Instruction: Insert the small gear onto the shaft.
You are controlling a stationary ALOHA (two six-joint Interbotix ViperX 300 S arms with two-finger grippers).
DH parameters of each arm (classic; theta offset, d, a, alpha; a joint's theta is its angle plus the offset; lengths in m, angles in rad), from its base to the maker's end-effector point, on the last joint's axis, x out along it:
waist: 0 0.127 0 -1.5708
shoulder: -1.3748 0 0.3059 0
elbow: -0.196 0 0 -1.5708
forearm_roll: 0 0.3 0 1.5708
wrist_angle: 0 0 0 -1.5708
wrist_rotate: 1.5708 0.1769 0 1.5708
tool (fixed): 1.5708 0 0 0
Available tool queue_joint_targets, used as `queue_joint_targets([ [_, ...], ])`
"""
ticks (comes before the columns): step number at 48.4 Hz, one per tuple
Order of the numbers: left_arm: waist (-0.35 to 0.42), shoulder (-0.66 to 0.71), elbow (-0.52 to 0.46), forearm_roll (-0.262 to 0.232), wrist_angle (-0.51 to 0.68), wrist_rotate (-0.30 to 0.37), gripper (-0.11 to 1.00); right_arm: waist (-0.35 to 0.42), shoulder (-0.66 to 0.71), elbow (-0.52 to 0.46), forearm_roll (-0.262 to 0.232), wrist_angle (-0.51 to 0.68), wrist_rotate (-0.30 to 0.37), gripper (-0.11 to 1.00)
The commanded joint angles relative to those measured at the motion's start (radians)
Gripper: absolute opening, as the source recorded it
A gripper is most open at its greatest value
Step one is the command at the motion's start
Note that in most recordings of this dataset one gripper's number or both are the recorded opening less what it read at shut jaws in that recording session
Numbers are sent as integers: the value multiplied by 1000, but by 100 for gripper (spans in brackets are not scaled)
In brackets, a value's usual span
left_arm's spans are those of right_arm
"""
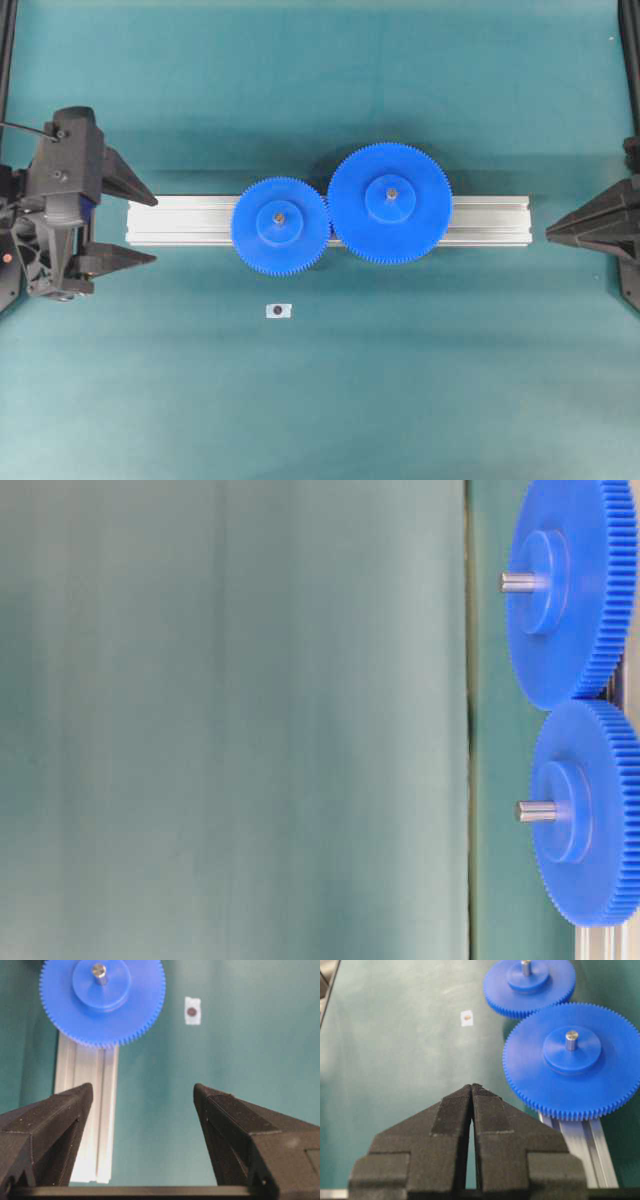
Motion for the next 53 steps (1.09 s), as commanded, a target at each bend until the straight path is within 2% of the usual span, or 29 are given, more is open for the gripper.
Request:
queue_joint_targets([
  [1, -2, -8, -9, 2, -8, -3, 81, -6, 8, -11, -6, -6, 8, 6],
  [8, -2, -8, -9, 2, -9, -2, 81, -28, 8, -12, -51, -3, 8, 6],
  [14, -2, -8, -9, 2, -8, -2, 81, -61, 8, -14, -66, -3, 6, 6],
  [26, -2, -6, -8, 2, -8, -2, 81, -106, 8, 2, -66, 17, 2, 6],
  [43, -2, -3, 6, 2, -14, -2, 81, -118, 5, 15, -67, 35, 2, 6],
  [53, -2, 0, 11, 2, -61, 5, 81, -129, -9, 15, -67, 31, 2, 6],
])
